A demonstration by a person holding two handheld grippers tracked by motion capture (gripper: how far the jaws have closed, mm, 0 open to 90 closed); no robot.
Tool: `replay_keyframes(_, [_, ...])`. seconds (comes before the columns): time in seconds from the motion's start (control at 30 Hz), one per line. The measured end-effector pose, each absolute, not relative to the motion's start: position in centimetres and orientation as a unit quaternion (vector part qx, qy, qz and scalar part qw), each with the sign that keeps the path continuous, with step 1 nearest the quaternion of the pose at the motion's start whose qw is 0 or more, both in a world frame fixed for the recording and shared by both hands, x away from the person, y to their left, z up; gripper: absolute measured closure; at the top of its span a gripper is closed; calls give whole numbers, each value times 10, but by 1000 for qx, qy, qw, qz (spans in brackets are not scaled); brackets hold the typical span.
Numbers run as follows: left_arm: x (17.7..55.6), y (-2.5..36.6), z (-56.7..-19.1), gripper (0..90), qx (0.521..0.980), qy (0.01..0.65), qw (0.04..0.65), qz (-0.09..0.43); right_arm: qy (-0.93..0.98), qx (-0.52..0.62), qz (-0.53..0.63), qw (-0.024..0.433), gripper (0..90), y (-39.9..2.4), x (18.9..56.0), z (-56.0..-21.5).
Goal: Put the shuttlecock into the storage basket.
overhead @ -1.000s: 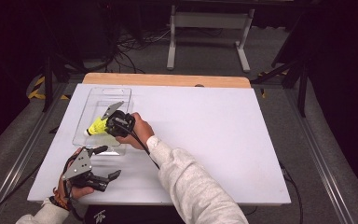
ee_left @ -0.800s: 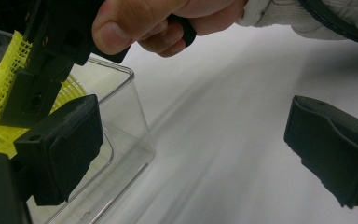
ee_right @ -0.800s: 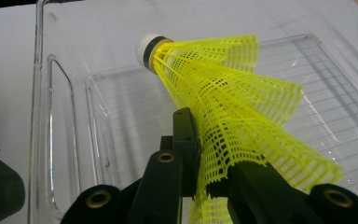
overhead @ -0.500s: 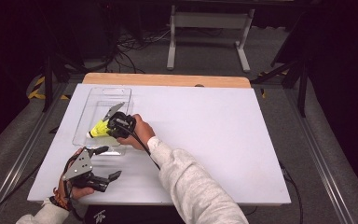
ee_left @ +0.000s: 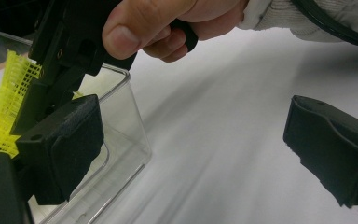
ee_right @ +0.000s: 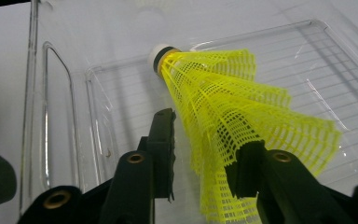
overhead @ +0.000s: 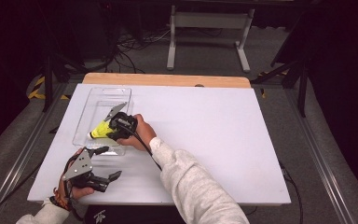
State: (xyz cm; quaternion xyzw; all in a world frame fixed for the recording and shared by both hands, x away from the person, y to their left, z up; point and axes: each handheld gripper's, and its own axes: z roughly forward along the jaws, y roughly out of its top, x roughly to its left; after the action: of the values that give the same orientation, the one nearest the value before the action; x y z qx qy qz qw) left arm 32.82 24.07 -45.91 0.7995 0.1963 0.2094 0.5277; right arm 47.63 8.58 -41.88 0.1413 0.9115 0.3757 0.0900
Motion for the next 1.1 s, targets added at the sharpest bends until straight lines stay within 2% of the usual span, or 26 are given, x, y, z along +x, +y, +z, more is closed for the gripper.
replay_keyframes(0.1, [329, 241, -459, 57, 799, 198, 529, 207, 912, 139, 373, 100, 565, 84, 473, -415])
replay_keyframes(0.2, [328, 242, -459, 57, 798, 198, 529, 208, 910, 142, 376, 100, 537, 80, 471, -412])
replay_keyframes(0.63, [329, 242, -458, 57, 799, 198, 527, 211, 889, 139, 416, 128, 501, 41, 452, -388])
replay_keyframes(1.0, [330, 241, -458, 57, 798, 202, 526, 211, 876, 138, 437, 153, 432, 16, 441, -386])
replay_keyframes(1.1, [331, 241, -459, 58, 799, 203, 526, 211, 870, 141, 441, 171, 403, 10, 440, -381])
